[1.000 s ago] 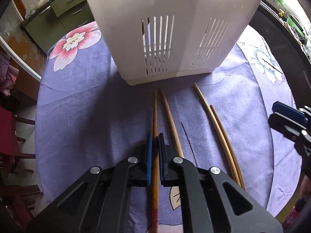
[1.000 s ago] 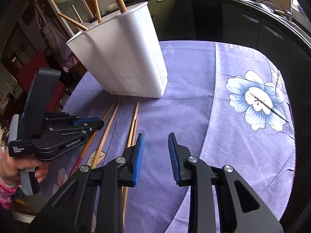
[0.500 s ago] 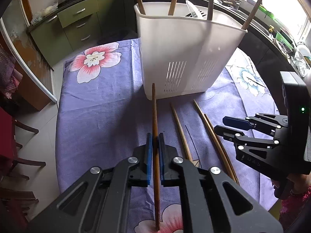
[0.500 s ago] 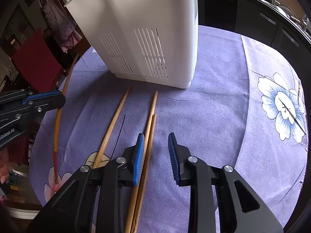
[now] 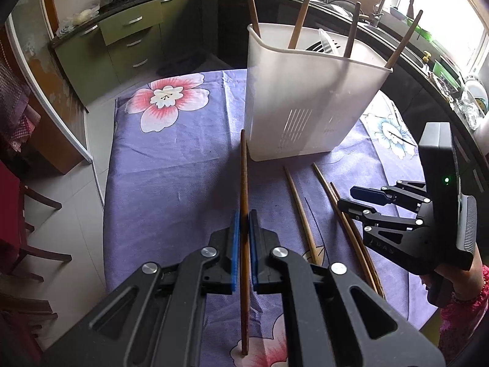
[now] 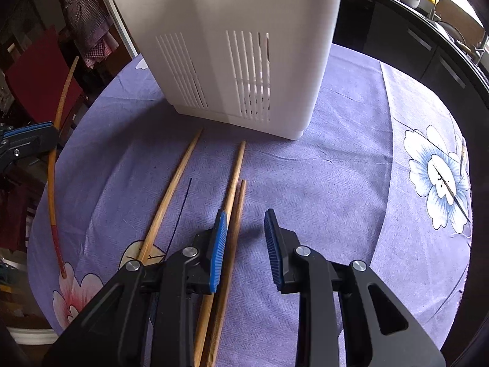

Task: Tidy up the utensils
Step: 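Lower the right gripper onto a chopstick and close on it, then carry both chopsticks over the white caddy and release them inside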

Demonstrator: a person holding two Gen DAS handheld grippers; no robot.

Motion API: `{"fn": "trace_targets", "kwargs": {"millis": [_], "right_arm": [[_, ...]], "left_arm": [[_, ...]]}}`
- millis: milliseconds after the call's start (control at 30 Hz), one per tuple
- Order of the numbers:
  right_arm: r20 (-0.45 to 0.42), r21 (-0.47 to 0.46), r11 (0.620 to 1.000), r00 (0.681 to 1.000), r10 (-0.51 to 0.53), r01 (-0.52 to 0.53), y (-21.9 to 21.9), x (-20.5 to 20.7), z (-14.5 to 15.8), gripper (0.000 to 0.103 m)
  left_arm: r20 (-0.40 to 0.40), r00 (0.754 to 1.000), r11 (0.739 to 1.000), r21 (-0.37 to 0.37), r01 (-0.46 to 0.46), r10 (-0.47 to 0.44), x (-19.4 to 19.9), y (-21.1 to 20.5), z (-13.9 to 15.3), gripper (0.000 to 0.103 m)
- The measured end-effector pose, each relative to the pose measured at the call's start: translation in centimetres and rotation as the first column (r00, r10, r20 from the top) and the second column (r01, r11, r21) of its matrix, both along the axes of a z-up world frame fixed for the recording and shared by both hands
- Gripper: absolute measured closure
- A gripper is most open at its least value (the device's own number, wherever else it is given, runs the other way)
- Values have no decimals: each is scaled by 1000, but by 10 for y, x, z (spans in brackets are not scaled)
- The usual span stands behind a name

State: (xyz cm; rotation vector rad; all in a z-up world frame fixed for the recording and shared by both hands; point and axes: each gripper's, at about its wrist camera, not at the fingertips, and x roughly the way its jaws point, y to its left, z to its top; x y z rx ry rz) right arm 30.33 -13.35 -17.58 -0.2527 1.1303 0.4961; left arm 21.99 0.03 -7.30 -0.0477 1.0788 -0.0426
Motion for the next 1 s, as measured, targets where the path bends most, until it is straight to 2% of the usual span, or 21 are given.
{"fn": "trace_targets", "kwargs": {"millis": [67,167,367,467,500,567,767,1000], "right_arm": [[8,-24,1000,1000,-13,14,2,-1,-2,78],[-7,-9,1000,1000,-17,17,-1,-1,-4,78],[2,-40,999,1000,22,-21,15,-10,-7,79],[2,-39,999,1000,24,-24,20,-13,-8,88],[4,-41,999,999,34,-34,23,-15,-8,94],[14,-54,998,999,41,-40,28,-17,-8,96],[23,22,1000,1000,8,-9,13,-21,7,98],[98,147,989,995,-16,1,-18,-41,58,98]], "left_arm": [[0,1000,1000,-5,-1,1,-1,2,1,97],[-1,1000,1000,-6,0,0,-3,5,1,97],[-3,1000,1000,-11,-3,3,-3,6,0,97],[3,1000,1000,-9,1,-1,-3,4,1,97],[7,1000,1000,-7,2,-2,-4,3,2,97],[14,1000,1000,-4,7,-7,-5,3,5,97],[32,999,1000,10,19,-19,-10,3,11,97],[69,997,999,9,37,-38,-21,2,26,97]]}}
